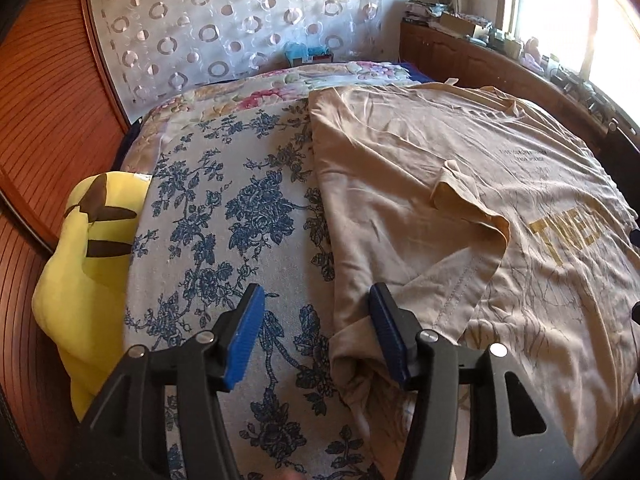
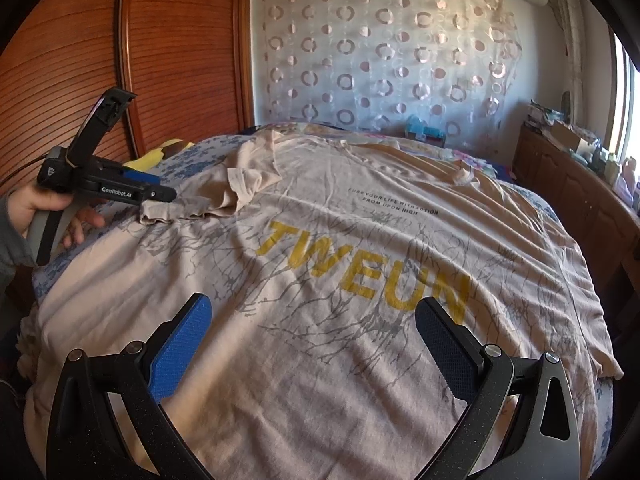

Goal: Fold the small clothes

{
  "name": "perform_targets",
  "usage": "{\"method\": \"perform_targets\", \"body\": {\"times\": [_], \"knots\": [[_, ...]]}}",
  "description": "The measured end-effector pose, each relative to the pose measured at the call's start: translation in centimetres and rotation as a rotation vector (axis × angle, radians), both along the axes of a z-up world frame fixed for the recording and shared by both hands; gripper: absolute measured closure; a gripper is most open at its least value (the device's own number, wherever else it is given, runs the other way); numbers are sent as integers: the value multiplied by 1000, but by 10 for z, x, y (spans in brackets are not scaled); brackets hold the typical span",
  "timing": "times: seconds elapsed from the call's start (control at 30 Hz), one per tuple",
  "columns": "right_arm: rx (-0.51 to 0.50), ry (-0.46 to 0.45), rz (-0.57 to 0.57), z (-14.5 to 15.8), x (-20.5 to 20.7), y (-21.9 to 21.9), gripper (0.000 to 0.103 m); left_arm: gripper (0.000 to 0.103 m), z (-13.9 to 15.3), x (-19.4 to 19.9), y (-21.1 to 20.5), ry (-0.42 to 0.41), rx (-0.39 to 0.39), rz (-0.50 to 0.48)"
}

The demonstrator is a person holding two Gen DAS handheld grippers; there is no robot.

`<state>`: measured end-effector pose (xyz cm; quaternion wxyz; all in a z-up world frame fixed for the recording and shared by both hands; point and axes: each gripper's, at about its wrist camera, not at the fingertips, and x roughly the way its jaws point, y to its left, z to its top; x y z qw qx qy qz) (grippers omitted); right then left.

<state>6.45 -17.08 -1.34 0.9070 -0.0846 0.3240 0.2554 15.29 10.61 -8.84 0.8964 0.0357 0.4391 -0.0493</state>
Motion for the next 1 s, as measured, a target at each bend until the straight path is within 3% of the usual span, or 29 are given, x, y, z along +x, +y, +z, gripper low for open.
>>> {"method": "perform_targets", "body": {"times": [0.23,0.43,0.53,0.73,0.87,1.0], "knots": [[1,6,3,0,0,0,0,46,-2,-2,14,-33,-86,18],[-7,26,40,1,2,-1,2,43,-2,-1,14,-32,-72,34],[-3,38,68,10,6,2,9,40,-3,-1,15,-29,-76,40],[-16,30,155,36,31,23,36,39,-3,-1,15,-30,-71,48],[3,74,223,41,62,48,54,40,0,-10,20,-38,-112,50],[-31,118,273,33,86,88,55,40,12,-36,20,-98,-105,49]]}}
